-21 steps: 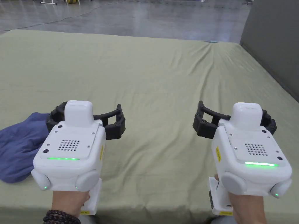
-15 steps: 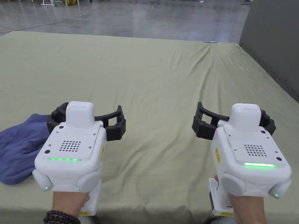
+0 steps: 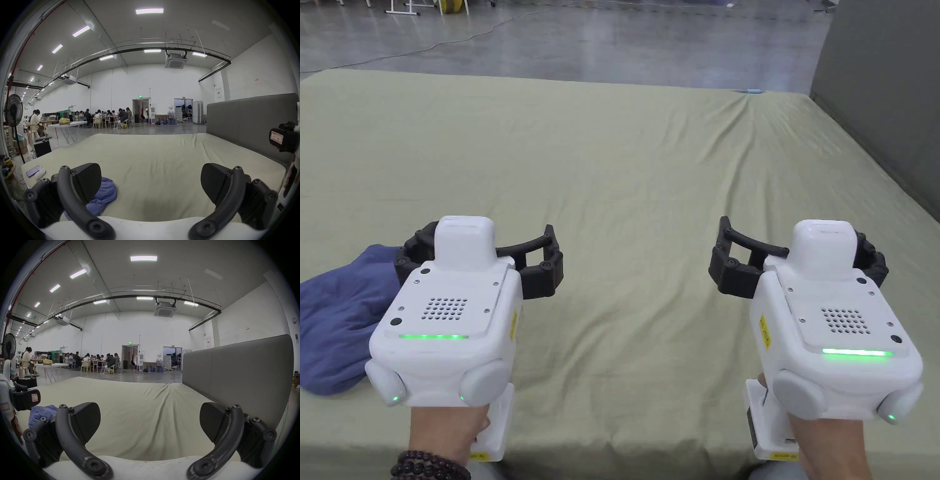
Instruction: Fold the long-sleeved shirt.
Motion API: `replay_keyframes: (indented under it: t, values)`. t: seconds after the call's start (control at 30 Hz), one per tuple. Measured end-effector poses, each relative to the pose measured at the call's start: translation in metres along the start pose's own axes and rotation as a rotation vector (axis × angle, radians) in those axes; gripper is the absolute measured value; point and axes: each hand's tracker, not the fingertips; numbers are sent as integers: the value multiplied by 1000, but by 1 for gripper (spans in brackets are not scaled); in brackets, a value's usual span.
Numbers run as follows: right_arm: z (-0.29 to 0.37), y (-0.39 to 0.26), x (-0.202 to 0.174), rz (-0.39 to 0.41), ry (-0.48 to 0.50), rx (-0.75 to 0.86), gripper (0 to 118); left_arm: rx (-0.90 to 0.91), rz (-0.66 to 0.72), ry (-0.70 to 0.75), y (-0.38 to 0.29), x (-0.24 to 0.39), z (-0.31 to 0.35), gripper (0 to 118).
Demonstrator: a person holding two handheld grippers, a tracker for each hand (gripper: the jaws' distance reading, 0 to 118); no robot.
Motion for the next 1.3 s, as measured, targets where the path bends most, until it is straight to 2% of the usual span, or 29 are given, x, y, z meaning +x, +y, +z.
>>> replay_keyframes:
  t: [1.3]
  values:
    - [-5, 3, -1, 21, -13, -29, 118, 40, 10, -20, -2, 0, 0, 118]
